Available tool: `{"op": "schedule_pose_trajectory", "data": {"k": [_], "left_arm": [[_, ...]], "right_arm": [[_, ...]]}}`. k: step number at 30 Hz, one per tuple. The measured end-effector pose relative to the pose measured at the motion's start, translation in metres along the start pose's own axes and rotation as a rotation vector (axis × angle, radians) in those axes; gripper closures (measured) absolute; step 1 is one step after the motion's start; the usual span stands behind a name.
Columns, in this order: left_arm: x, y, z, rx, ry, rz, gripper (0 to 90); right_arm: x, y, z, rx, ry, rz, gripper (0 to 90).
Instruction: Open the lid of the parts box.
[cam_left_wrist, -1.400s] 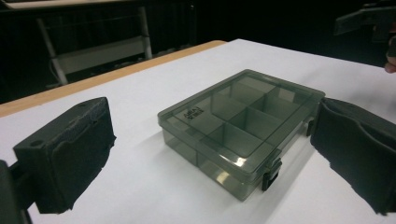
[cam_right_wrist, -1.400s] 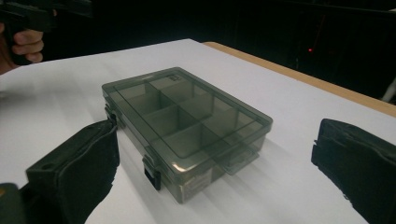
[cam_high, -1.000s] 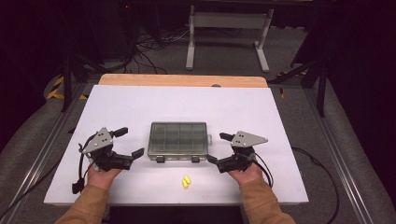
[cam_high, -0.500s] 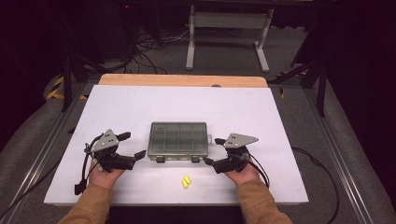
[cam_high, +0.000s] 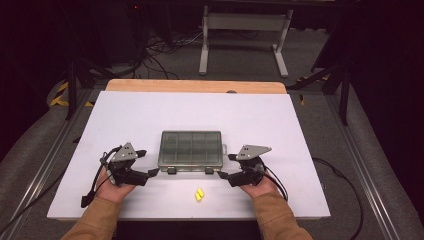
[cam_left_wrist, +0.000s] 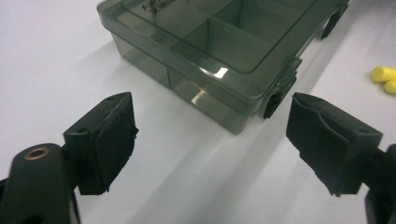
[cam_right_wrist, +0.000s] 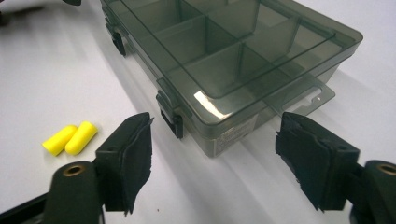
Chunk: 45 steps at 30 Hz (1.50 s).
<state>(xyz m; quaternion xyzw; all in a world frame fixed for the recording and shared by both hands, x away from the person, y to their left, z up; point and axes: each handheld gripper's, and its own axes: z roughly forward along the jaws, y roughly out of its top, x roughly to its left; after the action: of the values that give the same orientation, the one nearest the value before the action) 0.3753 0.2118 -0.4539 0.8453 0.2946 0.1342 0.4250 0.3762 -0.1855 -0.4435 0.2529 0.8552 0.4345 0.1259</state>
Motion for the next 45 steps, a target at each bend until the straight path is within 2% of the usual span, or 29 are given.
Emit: {"op": "schedule_pose_trajectory", "data": {"k": [4,10,11,14,18,30,39,45], "left_arm": [[0.0012,-0.0005,0.0038,0.032,-0.021,-0.004,23.6],[0.0012,-0.0006,0.005,0.045,-0.044,-0.005,36.6],[0.001,-0.0006,0.0051,0.047,-0.053,-0.006,36.6],[0.0004,-0.0005,0.0063,0.057,-0.072,-0.003,45.0],[-0.0013,-0.0003,0.0068,0.07,-0.076,0.01,53.7],[-0.0043,0.0005,0.0069,0.069,-0.079,0.037,67.5],[-0.0064,0.0013,0.0074,0.073,-0.08,0.062,71.5],[-0.0064,0.0016,0.0072,0.072,-0.079,0.059,72.1]], "right_arm": [[-0.0011,-0.0022,0.0013,0.015,0.008,0.007,34.1],[-0.001,-0.0026,0.0029,0.024,0.011,0.004,41.9],[-0.0011,-0.0027,0.0029,0.025,0.012,0.005,44.5],[-0.0016,-0.0032,0.003,0.029,0.017,0.004,53.5],[-0.0018,-0.0037,0.0049,0.038,0.027,0.002,62.2],[-0.0032,-0.0048,0.0068,0.049,0.013,0.002,67.6],[-0.0035,-0.0049,0.0068,0.049,0.015,0.002,67.8],[-0.0034,-0.0046,0.0065,0.045,0.015,0.001,68.2]]}}
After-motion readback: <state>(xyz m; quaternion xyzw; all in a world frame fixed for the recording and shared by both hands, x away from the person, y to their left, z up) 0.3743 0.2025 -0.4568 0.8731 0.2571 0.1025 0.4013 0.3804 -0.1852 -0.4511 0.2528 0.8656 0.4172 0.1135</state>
